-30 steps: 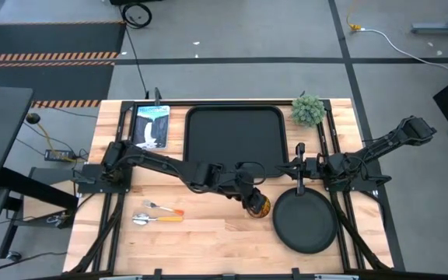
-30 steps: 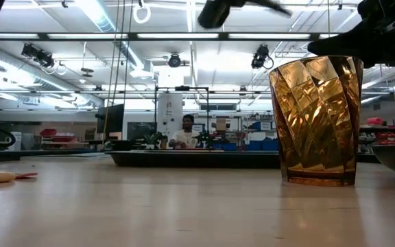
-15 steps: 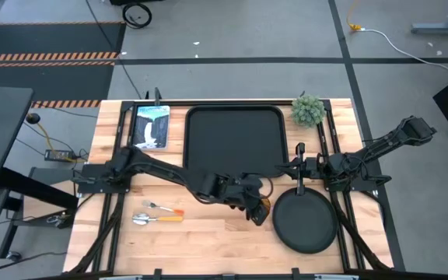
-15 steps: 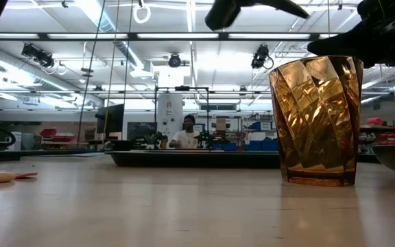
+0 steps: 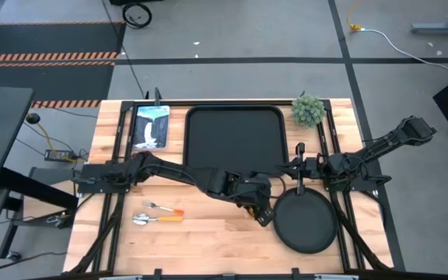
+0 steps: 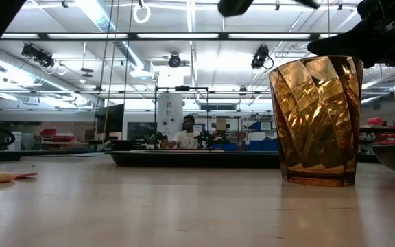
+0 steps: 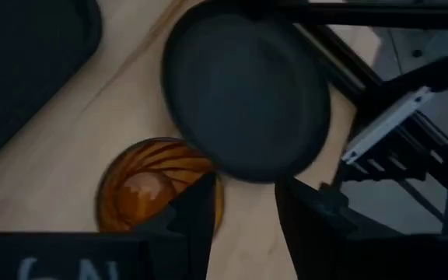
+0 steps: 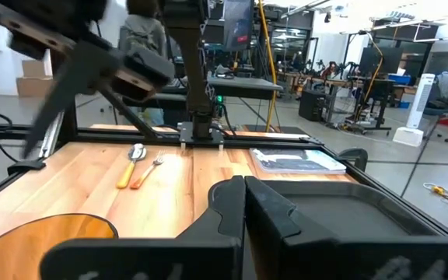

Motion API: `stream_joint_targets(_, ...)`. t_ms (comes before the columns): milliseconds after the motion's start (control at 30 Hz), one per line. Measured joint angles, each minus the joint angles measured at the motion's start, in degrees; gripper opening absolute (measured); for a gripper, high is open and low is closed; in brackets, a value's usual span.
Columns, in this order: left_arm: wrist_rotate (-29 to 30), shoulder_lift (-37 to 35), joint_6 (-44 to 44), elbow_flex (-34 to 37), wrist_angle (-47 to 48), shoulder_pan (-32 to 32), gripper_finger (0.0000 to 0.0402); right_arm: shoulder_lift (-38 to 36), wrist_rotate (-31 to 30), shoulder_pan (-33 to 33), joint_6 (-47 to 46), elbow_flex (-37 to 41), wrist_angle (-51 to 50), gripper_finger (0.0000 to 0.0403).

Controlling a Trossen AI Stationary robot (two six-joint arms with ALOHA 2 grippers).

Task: Pick and place plate/cup/fork/spoon on tray
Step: Put the orange glass on the top left of the black tray

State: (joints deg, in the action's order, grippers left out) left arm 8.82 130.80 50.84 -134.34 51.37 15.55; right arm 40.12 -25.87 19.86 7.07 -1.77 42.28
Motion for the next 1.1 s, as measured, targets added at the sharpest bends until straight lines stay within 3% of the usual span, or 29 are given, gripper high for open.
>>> stream_joint_targets(400, 1.9, 0.5, 3.9, 0.1, 9.9, 0.1, 0.0142, 0.0, 0.0, 0.0, 0.5, 0.0, -0.7, 0.0016)
stream_joint_targets(567, 3.5, 0.5, -0.2, 0.2, 11.8, 0.0, 0.0146, 0.0, 0.0, 0.0, 0.6, 0.0, -0.8, 0.0016)
stream_joint_targets(933, 4.0, 1.2, -1.6, 1.7, 11.6, -0.7, 0.0247, 0.0, 0.0, 0.0, 0.6, 0.0, -0.8, 0.0016)
stream_joint_targets(1100, 3.3, 1.9, -1.1, 1.6, 12.0, -0.7, 0.0261, 0.0, 0.0, 0.0, 0.6, 0.0, -0.9, 0.0016)
